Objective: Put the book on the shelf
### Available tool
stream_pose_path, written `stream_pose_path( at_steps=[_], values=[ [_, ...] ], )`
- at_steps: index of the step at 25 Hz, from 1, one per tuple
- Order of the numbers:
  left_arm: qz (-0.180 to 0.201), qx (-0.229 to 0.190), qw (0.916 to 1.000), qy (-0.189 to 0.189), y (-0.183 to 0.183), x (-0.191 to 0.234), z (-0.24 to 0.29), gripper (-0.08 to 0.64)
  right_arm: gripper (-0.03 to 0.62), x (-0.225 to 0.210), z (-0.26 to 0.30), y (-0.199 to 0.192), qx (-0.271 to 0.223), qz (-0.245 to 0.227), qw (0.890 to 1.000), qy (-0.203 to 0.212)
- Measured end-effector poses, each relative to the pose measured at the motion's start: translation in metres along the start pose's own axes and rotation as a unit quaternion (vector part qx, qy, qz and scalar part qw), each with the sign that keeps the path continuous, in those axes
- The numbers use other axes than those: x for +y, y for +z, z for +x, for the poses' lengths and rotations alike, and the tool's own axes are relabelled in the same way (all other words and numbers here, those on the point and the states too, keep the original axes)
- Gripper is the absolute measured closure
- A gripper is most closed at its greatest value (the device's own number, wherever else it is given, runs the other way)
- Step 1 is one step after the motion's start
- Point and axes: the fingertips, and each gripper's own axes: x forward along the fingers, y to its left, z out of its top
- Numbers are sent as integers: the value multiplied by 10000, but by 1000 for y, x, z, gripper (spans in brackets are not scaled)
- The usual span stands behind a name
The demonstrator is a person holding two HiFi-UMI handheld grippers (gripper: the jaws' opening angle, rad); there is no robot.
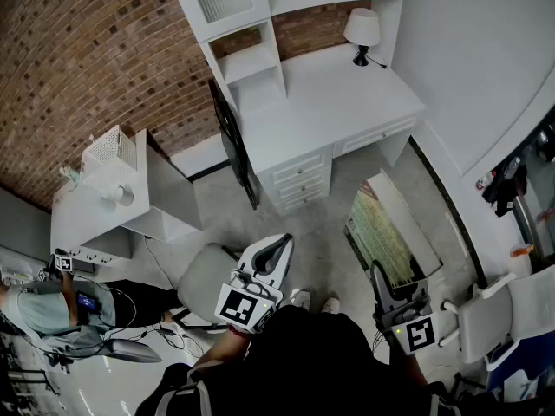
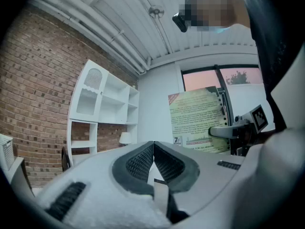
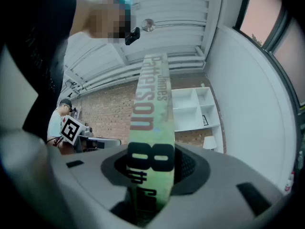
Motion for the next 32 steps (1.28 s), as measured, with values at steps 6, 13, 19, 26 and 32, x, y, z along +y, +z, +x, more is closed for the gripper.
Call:
stream_pose_path(
  at_steps=[6,13,19,26,32],
  values=[
    [-58,181,9998,56,-11,-21,-6,541,426,-21,-20,-18,146,177,9997,-123],
    [-176,241,9993,233,-22,-34,-12,541,426,-38,-41,-26,117,458,9987,-198],
    [-248,215,9992,210,-24,-40,-8,541,426,-52,-48,-26,106,542,9978,-374],
    [-317,44,9995,-14,-29,-31,10,541,426,-60,-45,-28,128,509,9969,-592],
    [-374,-37,9991,-182,-25,-22,40,541,425,-77,-33,-30,185,479,9959,-749]
  ],
)
